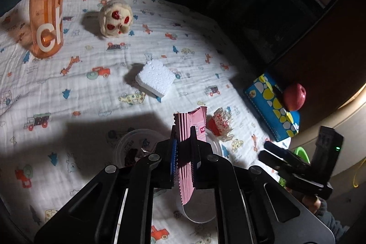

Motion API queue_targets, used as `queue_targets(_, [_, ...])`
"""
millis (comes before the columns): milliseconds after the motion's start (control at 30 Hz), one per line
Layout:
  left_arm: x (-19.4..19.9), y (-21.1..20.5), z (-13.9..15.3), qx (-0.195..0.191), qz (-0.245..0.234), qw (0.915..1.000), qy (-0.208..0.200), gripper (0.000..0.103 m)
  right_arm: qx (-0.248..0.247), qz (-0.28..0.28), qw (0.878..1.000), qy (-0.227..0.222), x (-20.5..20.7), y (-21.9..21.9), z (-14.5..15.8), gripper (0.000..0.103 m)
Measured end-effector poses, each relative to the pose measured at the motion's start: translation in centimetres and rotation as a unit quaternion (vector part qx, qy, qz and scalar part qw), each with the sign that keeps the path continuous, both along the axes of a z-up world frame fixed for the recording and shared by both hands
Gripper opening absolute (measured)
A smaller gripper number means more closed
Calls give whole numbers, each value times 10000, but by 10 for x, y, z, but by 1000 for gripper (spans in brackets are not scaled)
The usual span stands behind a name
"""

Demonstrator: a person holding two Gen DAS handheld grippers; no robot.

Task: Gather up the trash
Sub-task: 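Grasp the pink snack wrapper with the left tool, then grasp the crumpled white tissue with the right tool while the left tool holds the wrapper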

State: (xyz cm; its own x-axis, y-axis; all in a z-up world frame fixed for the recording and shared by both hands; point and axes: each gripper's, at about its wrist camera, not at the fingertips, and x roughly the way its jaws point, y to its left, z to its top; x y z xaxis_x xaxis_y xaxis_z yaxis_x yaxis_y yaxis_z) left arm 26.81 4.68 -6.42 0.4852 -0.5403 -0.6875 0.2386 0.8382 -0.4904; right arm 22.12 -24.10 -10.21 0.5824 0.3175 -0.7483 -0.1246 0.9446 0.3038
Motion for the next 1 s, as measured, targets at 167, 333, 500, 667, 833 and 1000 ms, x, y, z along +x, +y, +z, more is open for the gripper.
queue_targets(167, [-5, 11, 18, -161, 60, 9996, -217, 8, -47, 83, 9999, 82, 29, 13, -12, 73])
queue_targets(333, [-7, 22, 29, -283, 142, 9989, -334, 8, -24, 7, 9998, 222, 56, 21, -26, 72])
queue_targets(500, [-8, 25, 28, -268, 167, 9989, -349, 8, 37, -108, 9992, 384, 74, 22, -39, 70])
queue_targets(667, [-8, 27, 27, -264, 189, 9989, -336, 8, 116, -155, 9981, 582, 83, 20, -50, 54])
queue_targets(833, [-10, 25, 29, -269, 168, 9989, -341, 8, 244, -190, 9982, 512, 78, 13, -45, 45])
queue_targets(1000, [-17, 15, 35, -298, 74, 9988, -387, 8, 262, -238, 9990, 270, 56, 4, -24, 44])
